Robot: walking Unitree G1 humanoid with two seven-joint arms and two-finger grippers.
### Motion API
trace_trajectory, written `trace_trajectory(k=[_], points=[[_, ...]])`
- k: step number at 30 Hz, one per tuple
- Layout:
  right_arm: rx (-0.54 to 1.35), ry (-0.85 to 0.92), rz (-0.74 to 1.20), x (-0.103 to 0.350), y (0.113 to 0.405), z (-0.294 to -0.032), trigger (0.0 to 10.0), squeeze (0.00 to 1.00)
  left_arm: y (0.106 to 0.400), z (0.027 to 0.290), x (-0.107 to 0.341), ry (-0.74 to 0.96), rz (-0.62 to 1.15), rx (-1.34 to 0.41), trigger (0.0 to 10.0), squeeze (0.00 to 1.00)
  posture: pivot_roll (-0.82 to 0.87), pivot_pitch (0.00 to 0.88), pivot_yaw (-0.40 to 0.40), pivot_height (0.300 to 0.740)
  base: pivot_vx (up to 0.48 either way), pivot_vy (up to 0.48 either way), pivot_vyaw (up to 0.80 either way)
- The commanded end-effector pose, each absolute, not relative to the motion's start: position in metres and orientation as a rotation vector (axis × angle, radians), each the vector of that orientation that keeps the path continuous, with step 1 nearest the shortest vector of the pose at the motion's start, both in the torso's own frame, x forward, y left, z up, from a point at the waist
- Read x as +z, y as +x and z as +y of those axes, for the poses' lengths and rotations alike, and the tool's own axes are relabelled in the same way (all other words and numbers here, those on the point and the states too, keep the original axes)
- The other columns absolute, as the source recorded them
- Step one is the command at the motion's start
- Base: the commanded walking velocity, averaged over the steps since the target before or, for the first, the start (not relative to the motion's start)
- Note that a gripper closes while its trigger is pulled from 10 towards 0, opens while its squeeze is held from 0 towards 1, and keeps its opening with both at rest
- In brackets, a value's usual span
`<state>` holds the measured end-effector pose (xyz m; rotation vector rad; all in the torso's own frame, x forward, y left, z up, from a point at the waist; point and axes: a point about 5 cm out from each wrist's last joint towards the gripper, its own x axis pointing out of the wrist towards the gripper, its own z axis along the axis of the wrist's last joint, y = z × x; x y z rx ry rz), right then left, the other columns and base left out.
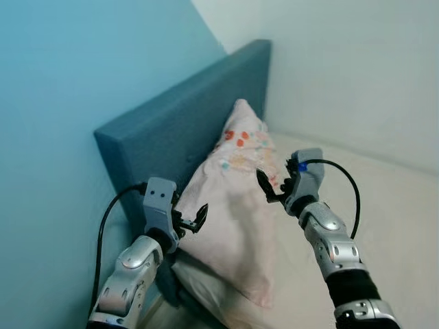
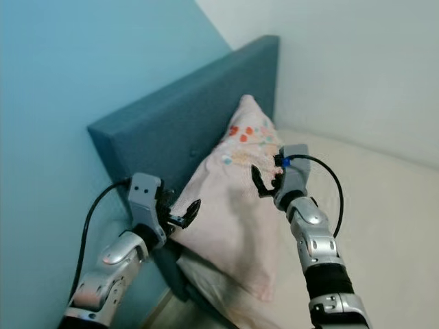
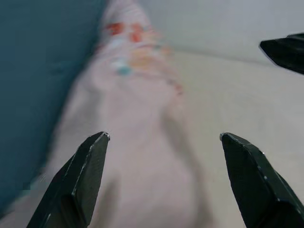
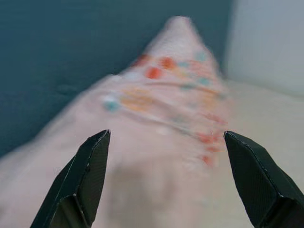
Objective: Clean up the room
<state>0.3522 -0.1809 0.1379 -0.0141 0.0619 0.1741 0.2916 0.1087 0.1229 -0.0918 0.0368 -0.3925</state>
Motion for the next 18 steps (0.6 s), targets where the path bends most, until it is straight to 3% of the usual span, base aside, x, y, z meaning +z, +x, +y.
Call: trace_trajectory(k=[1,6,10,18], points=[[0.162,-0.006,0.089,0.133,0.352,-0.18,10.0,0.0,0.295,0.114,0.124,-0.084,0.037,-0.38,10.0,0.0,-0.11,0.0,-0.017,0.74,0.0,0.0,0.0],[0.163,-0.002,0.09,0.133,0.352,-0.179,10.0,0.0,0.296,0.116,0.125,-0.088,0.031,-0.38,10.0,0.0,-0.11,0.0,-0.019,0.74,0.0,0.0,0.0],[0.16,-0.004,0.091,0.133,0.353,-0.179,10.0,0.0,0.296,0.117,0.125,-0.088,0.026,-0.378,10.0,0.0,-0.11,0.0,-0.021,0.74,0.0,-0.48,0.0],[0.154,0.004,0.136,0.128,0.355,-0.176,10.0,0.0,0.302,0.127,0.122,-0.082,0.025,-0.302,10.0,0.0,-0.11,0.0,-0.028,0.74,0.0,0.0,0.0]])
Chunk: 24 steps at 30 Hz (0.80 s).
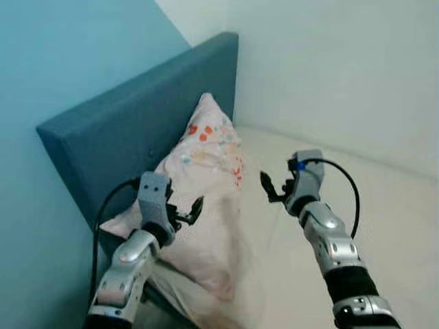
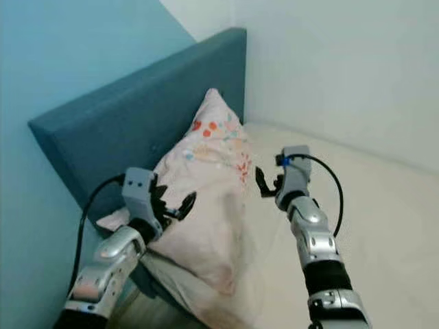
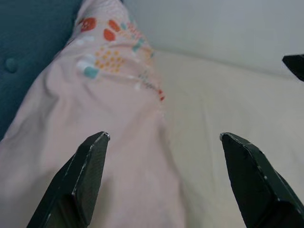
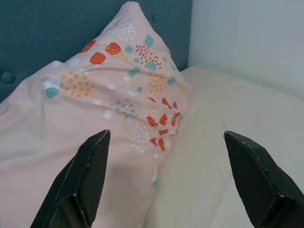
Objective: Clean up the room
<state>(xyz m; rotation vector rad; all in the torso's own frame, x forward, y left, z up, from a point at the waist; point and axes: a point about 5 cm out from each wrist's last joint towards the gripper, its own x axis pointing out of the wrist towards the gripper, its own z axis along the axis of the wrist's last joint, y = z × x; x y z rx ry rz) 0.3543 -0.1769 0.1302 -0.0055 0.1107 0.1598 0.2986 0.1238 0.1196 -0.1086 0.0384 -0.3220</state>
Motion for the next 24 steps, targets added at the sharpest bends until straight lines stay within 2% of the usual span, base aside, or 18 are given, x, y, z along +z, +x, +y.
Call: trace_trajectory(k=[1,10,14,16,24], points=[[0.151,0.005,0.158,0.125,0.356,-0.176,10.0,0.0,0.303,0.131,0.121,-0.065,0.026,-0.28,10.0,0.0,-0.11,0.0,-0.028,0.735,0.0,0.0,0.0],[0.152,0.173,0.201,0.114,0.353,-0.176,10.0,0.0,0.314,0.177,0.127,0.031,-0.003,-0.05,10.0,0.0,-0.11,0.0,-0.03,0.695,0.0,0.0,0.0],[0.151,0.217,0.216,0.11,0.351,-0.175,10.0,0.0,0.315,0.188,0.129,0.052,-0.011,0.005,10.0,0.0,-0.11,0.0,-0.03,0.685,0.0,0.0,0.0],[0.138,0.294,0.234,0.104,0.35,-0.177,10.0,0.0,0.316,0.198,0.131,0.072,-0.022,0.053,10.0,0.0,-0.11,0.0,-0.029,0.67,0.0,0.0,0.0],[0.077,0.458,0.236,0.094,0.345,-0.19,10.0,0.0,0.312,0.189,0.127,0.045,-0.031,0.001,10.0,0.0,-0.1,0.002,-0.03,0.64,0.0,0.0,0.0]])
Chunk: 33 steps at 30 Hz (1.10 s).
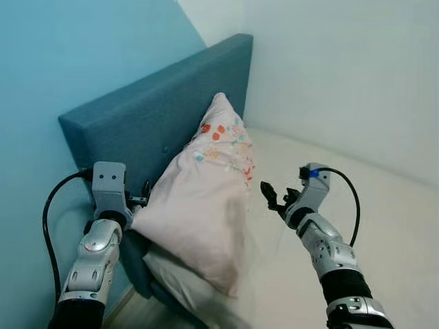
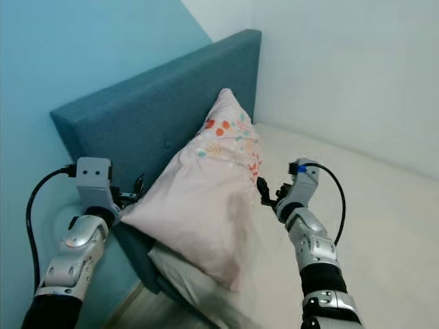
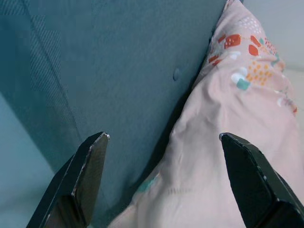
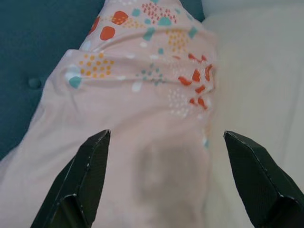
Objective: Clean up the room
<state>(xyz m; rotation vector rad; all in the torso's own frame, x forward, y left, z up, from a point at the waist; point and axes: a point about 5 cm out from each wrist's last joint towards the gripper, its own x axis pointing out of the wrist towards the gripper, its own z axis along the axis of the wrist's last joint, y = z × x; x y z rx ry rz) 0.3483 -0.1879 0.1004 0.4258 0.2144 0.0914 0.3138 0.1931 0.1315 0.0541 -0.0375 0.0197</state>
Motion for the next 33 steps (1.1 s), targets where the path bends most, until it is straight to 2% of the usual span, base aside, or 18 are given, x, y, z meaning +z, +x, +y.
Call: trace_trajectory(k=[1,4,11,20,22,23,24,26,33], points=[[0.06,0.508,0.227,0.091,0.343,-0.195,10.0,0.0,0.309,0.181,0.124,0.014,-0.029,-0.045,10.0,0.0,-0.1,0.003,-0.029,0.63,0.0,0.0,0.0],[0.052,0.526,0.217,0.09,0.342,-0.199,10.0,0.0,0.306,0.175,0.121,-0.015,-0.018,-0.071,10.0,0.0,-0.1,0.003,-0.028,0.62,0.0,0.0,0.0],[0.035,0.589,0.186,0.088,0.337,-0.209,10.0,0.0,0.292,0.156,0.102,-0.228,0.062,-0.177,10.0,0.0,-0.1,0.007,-0.023,0.6,0.0,0.0,0.0],[0.066,0.654,0.176,0.086,0.336,-0.204,10.0,0.0,0.286,0.155,0.095,-0.361,0.107,-0.151,10.0,0.0,-0.09,0.012,-0.021,0.56,0.0,0.0,0.0],[0.074,0.658,0.171,0.086,0.336,-0.203,10.0,0.0,0.286,0.153,0.094,-0.42,0.118,-0.147,10.0,0.0,-0.09,0.013,-0.02,0.555,0.0,0.0,0.0],[0.092,0.681,0.156,0.088,0.337,-0.2,10.0,0.0,0.286,0.147,0.094,-0.586,0.138,-0.149,10.0,0.0,-0.09,0.015,-0.017,0.545,0.0,0.0,0.0],[0.092,0.681,0.156,0.088,0.337,-0.2,10.0,0.0,0.286,0.147,0.094,-0.586,0.138,-0.149,10.0,0.0,-0.09,0.015,-0.017,0.545,0.0,0.0,0.0],[0.105,0.699,0.143,0.09,0.337,-0.198,10.0,0.0,0.285,0.14,0.095,-0.708,0.145,-0.158,10.0,0.0,-0.09,0.021,-0.015,0.535,0.0,0.0,0.0],[0.116,0.718,0.144,0.09,0.337,-0.195,10.0,0.0,0.286,0.132,0.099,-0.815,0.132,-0.166,10.0,0.0,-0.09,0.027,-0.017,0.515,0.0,0.0,0.0]])
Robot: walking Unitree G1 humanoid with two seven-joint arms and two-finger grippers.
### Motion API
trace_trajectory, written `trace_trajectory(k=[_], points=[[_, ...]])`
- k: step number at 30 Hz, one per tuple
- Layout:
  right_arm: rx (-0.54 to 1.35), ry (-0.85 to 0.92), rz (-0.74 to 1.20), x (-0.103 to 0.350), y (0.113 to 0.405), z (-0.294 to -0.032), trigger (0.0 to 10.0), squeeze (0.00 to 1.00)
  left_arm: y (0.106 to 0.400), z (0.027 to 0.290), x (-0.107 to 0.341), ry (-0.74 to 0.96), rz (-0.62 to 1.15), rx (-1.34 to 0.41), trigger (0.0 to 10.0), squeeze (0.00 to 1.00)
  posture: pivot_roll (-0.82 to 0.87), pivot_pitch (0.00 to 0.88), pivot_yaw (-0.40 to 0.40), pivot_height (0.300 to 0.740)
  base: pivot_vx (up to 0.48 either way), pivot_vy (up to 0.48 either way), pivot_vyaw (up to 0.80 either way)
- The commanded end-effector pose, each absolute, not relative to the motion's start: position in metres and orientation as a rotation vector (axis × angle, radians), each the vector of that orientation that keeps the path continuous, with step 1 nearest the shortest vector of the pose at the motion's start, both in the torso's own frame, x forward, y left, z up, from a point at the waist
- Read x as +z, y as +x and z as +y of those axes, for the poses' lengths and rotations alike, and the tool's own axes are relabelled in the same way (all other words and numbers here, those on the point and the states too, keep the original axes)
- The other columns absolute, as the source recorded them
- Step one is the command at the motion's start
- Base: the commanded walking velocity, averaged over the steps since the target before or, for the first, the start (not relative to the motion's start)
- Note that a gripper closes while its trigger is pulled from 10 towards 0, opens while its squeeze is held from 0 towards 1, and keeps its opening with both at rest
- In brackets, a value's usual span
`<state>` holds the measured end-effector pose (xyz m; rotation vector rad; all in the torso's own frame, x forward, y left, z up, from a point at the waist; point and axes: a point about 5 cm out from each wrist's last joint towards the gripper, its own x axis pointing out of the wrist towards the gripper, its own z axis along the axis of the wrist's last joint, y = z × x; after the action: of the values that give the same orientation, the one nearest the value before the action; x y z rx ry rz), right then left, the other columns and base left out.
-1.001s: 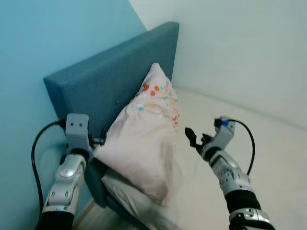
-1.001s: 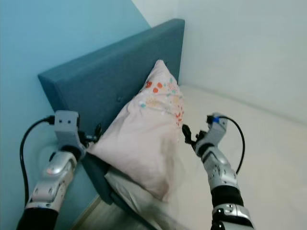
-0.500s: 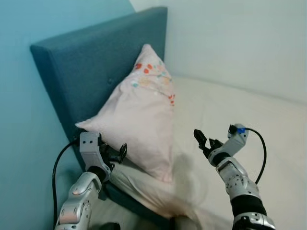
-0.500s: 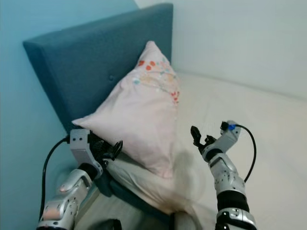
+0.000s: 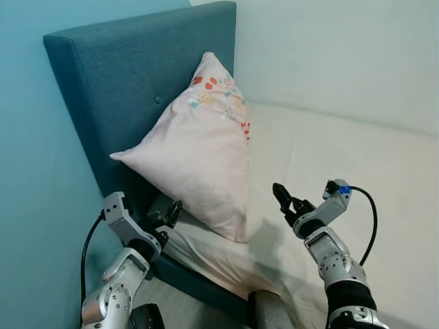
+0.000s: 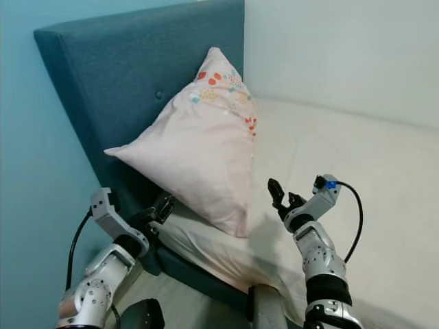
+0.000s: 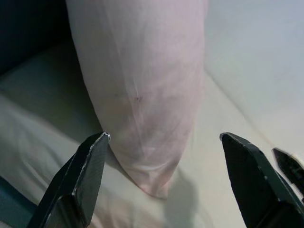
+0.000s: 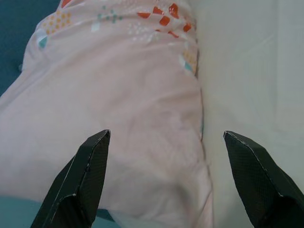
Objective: Clean up the room
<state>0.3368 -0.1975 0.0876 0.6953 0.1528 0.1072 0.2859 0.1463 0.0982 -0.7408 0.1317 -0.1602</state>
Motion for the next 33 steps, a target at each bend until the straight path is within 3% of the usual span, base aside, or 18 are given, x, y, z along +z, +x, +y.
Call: trace_trajectory(k=[1,6,14,30,31,33], points=[[0.127,0.729,0.152,0.088,0.337,-0.191,10.0,0.0,0.289,0.126,0.101,-0.849,0.125,-0.172,10.0,0.0,-0.08,0.038,-0.024,0.51,0.0,0.0,0.0],[0.138,0.759,0.154,0.086,0.336,-0.184,10.0,0.0,0.297,0.116,0.105,-0.893,0.125,-0.187,10.0,0.0,-0.09,0.055,-0.018,0.495,0.0,0.0,0.0],[0.081,0.803,0.126,0.084,0.333,-0.195,10.0,0.0,0.302,0.116,0.109,-0.89,0.141,-0.209,10.0,0.0,-0.09,0.077,-0.009,0.495,0.0,0.0,0.0],[0.004,0.942,0.134,0.073,0.335,-0.212,10.0,0.0,0.289,0.137,0.11,-0.814,0.133,-0.169,10.0,0.0,-0.04,0.146,-0.002,0.495,0.0,0.0,0.0],[0.009,1.021,0.13,0.072,0.337,-0.213,10.0,0.0,0.287,0.152,0.123,-0.75,0.081,-0.139,10.0,0.0,-0.01,0.192,0.003,0.495,0.0,0.0,0.0],[0.011,1.051,0.124,0.072,0.337,-0.214,10.0,0.0,0.286,0.159,0.129,-0.723,0.056,-0.126,10.0,0.0,-0.01,0.198,0.003,0.495,0.0,0.0,0.0]])
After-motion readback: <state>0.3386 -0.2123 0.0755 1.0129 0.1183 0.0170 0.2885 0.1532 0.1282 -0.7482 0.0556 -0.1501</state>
